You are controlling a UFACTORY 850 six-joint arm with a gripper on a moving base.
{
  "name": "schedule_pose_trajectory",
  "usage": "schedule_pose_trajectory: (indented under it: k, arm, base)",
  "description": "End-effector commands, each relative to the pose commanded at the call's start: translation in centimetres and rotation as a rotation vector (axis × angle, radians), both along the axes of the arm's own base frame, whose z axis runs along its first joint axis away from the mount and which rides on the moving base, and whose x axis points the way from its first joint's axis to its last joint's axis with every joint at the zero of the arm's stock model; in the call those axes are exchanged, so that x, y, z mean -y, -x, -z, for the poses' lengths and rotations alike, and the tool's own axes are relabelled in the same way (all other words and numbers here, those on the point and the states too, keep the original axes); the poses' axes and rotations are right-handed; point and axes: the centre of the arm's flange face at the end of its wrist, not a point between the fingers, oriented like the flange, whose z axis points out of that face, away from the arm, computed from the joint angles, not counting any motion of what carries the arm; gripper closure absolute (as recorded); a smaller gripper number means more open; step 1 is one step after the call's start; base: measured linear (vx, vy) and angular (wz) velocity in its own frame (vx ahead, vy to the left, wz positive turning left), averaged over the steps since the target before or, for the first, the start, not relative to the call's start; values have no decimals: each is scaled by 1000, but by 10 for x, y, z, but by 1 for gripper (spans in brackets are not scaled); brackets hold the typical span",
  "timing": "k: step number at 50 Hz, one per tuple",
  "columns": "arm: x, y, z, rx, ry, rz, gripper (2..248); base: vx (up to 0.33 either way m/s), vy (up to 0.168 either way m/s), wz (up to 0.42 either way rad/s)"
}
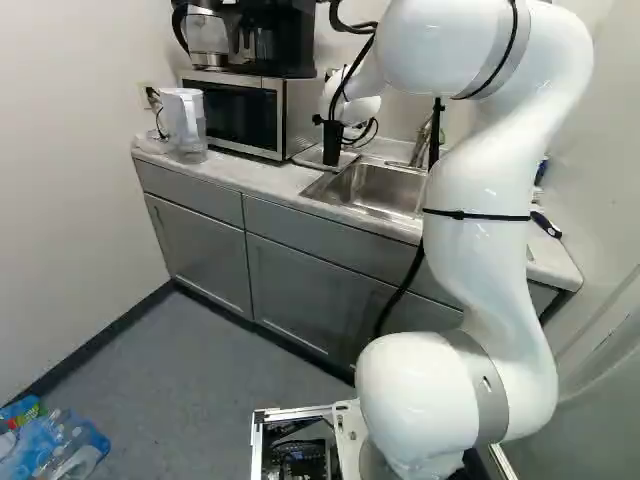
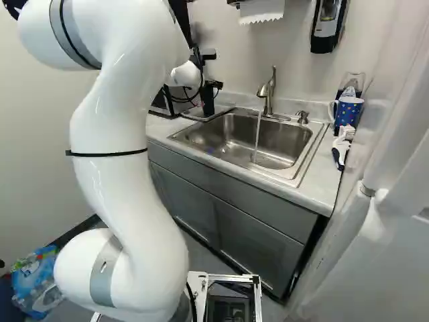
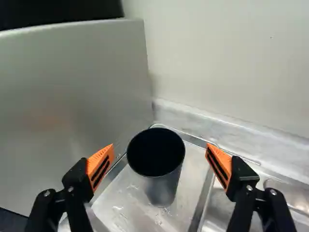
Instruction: Rinse the cup and place it in the tray
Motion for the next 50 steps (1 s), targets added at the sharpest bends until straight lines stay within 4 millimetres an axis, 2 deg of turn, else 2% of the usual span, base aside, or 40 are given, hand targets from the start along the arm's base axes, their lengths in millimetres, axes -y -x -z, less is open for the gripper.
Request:
schedule_pose_trajectory:
  k: [27, 50]
  arm:
    - [1, 5, -31, 51, 1, 2, 3]
    - [25, 24, -60, 88, 3, 38, 3]
  base:
    - [0, 0, 0]
    - [0, 0, 0]
